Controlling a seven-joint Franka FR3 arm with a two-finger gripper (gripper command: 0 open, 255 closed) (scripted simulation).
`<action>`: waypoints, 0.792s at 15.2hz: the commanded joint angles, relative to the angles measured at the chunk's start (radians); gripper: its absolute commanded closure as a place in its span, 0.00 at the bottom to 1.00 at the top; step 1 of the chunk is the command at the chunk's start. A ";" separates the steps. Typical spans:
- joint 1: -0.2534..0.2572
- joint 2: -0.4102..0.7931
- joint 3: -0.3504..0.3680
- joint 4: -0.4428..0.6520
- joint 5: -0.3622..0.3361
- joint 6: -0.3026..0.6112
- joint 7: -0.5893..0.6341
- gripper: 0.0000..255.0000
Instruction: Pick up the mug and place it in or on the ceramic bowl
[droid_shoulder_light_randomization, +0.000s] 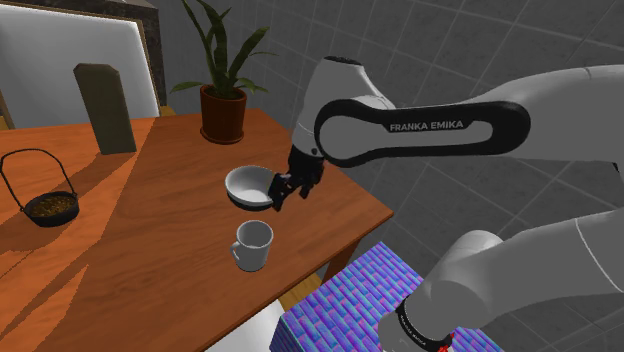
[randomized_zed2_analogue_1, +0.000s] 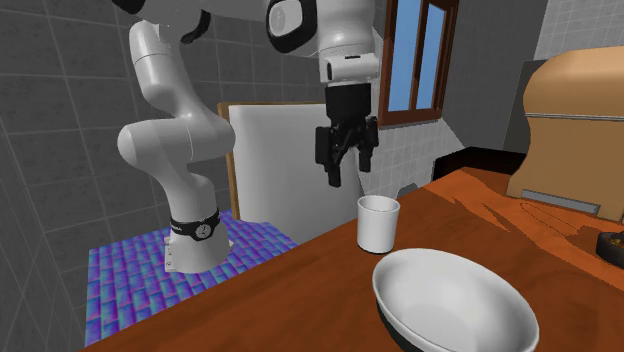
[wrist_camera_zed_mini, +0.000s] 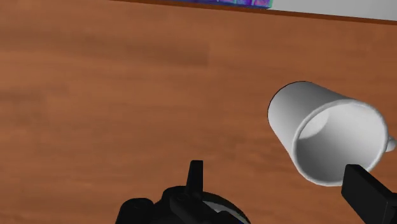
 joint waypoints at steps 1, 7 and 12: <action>0.002 0.071 0.037 0.001 0.003 0.061 0.034 0.00; 0.002 0.221 0.103 0.005 -0.013 0.184 0.104 0.00; 0.000 0.272 0.118 -0.023 -0.023 0.262 0.115 0.00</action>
